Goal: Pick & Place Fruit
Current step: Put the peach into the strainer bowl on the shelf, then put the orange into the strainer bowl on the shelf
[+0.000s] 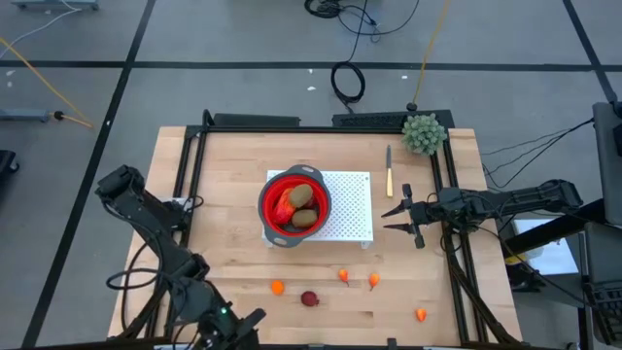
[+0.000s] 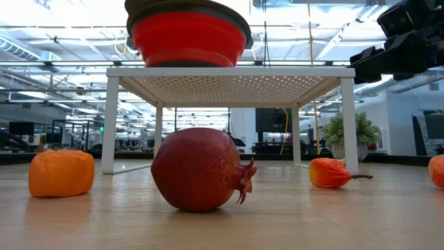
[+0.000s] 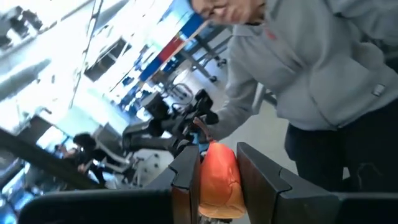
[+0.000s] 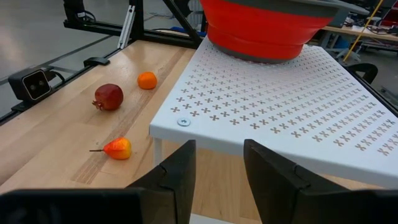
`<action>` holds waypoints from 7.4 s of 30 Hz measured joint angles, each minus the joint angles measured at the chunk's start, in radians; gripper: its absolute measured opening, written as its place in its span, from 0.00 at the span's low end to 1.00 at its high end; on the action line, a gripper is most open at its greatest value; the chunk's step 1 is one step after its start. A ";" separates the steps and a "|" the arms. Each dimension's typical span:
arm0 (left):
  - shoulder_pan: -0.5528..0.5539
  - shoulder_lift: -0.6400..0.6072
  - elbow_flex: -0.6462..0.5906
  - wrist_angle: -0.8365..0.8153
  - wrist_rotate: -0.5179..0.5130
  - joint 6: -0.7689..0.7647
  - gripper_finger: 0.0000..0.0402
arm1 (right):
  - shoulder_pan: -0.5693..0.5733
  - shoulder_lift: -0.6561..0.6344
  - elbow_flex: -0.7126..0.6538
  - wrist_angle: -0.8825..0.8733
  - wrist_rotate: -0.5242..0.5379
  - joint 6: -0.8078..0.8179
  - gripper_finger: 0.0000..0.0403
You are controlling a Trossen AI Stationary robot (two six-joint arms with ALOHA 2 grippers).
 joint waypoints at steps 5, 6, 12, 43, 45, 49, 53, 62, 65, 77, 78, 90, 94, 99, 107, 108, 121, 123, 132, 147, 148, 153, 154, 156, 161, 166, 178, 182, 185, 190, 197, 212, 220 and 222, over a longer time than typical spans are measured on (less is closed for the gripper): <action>-0.001 0.000 0.000 -0.001 0.026 0.040 0.20 | 0.000 0.000 0.000 0.000 0.000 0.000 0.32; 0.000 0.000 0.000 -0.001 0.026 0.040 0.20 | 0.000 0.000 0.000 0.000 0.000 0.000 0.32; 0.000 0.000 0.000 0.056 0.021 -0.011 0.20 | 0.000 0.000 0.000 0.000 0.000 0.000 0.32; 0.045 0.000 0.001 0.357 -0.058 -0.135 0.20 | 0.000 0.000 0.000 0.000 0.000 0.000 0.32; 0.045 0.000 0.001 0.321 -0.180 -0.168 0.20 | 0.000 0.000 0.000 0.000 0.000 0.000 0.32; 0.063 0.000 0.001 0.257 -0.434 -0.253 0.20 | 0.000 0.000 0.000 0.000 0.001 -0.009 0.32; 0.107 0.000 0.001 0.217 -0.590 -0.370 0.20 | 0.000 0.000 0.000 0.000 0.001 -0.031 0.32; 0.234 0.000 0.001 0.068 -0.752 -0.567 0.20 | 0.000 -0.001 0.000 -0.031 0.001 -0.030 0.32; 0.282 0.000 0.001 0.011 -0.765 -0.623 0.20 | 0.000 -0.009 0.000 -0.031 0.001 -0.029 0.32; 0.433 -0.008 0.001 -0.166 -0.735 -0.796 0.20 | 0.000 -0.091 0.000 -0.061 0.001 -0.030 0.32; 0.443 -0.013 0.001 -0.181 -0.735 -0.808 0.20 | 0.000 -0.098 0.000 -0.070 0.001 -0.030 0.32; 0.543 -0.148 0.002 -0.513 -0.740 -1.075 0.20 | 0.000 -0.195 0.000 -0.148 0.004 -0.031 0.32; 0.570 -0.178 0.002 -0.647 -0.727 -1.193 0.20 | 0.000 -0.227 0.000 -0.178 0.004 -0.038 0.32; 0.602 -0.190 0.002 -0.773 -0.678 -1.323 0.20 | 0.000 -0.250 0.000 -0.202 0.004 -0.035 0.32; 0.635 -0.192 0.002 -0.899 -0.661 -1.483 0.20 | 0.000 -0.256 0.000 -0.203 0.004 -0.035 0.32; 0.635 -0.192 0.002 -0.909 -0.661 -1.501 0.20 | 0.000 -0.256 0.000 -0.206 0.004 -0.035 0.32; 0.635 -0.192 0.002 -0.986 -0.610 -1.682 0.20 | 0.000 -0.256 0.000 -0.210 0.005 -0.038 0.32; 0.635 -0.187 0.002 -0.991 -0.592 -1.686 0.20 | 0.000 -0.256 0.000 -0.210 0.005 -0.038 0.32; 0.632 -0.183 0.002 -0.997 -0.550 -1.677 0.20 | 0.000 -0.256 0.000 -0.210 0.005 -0.038 0.32; 0.632 -0.183 0.002 -0.997 -0.525 -1.627 0.26 | 0.000 -0.256 0.000 -0.210 0.005 -0.037 0.32; 0.632 -0.183 0.002 -0.997 -0.525 -1.627 0.28 | 0.000 -0.256 0.000 -0.210 0.005 -0.035 0.32; 0.632 -0.183 0.002 -0.997 -0.525 -1.626 0.38 | 0.000 -0.256 0.000 -0.210 0.005 -0.029 0.32; 0.632 -0.183 0.002 -0.997 -0.525 -1.623 0.40 | 0.000 -0.256 0.000 -0.210 0.005 -0.029 0.32; 0.633 -0.183 0.002 -0.996 -0.525 -1.619 0.42 | 0.000 -0.256 0.000 -0.210 0.005 -0.029 0.32; 0.634 -0.223 0.000 -0.984 -0.525 -1.622 0.44 | 0.000 -0.256 0.000 -0.209 0.005 -0.028 0.32; 0.630 -0.288 0.000 -0.969 -0.524 -1.616 0.41 | 0.000 -0.256 0.000 -0.210 0.005 -0.027 0.32; 0.443 -0.356 0.000 -0.847 -0.474 -1.529 0.31 | 0.000 -0.256 0.000 -0.218 0.005 -0.027 0.32; 0.332 -0.338 0.000 -0.808 -0.482 -1.496 0.25 | 0.000 -0.256 0.000 -0.218 0.005 -0.028 0.32; 0.255 -0.314 0.000 -0.812 -0.513 -1.484 0.20 | 0.000 -0.256 0.000 -0.218 0.005 -0.027 0.32; 0.165 -0.249 0.000 -0.810 -0.515 -1.462 0.11 | 0.000 -0.255 0.000 -0.217 0.005 -0.027 0.32; 0.099 -0.133 0.001 -0.809 -0.515 -1.409 0.01 | 0.000 -0.255 0.000 -0.217 0.005 -0.028 0.32; 0.083 0.112 0.001 -0.810 -0.502 -1.283 0.04 | 0.000 -0.256 0.000 -0.217 0.005 -0.030 0.32; 0.085 0.162 0.001 -0.812 -0.495 -1.283 0.02 | 0.000 -0.255 0.000 -0.217 0.005 -0.028 0.32; 0.088 0.171 0.001 -0.812 -0.484 -1.285 0.01 | 0.000 -0.256 0.000 -0.217 0.005 -0.028 0.32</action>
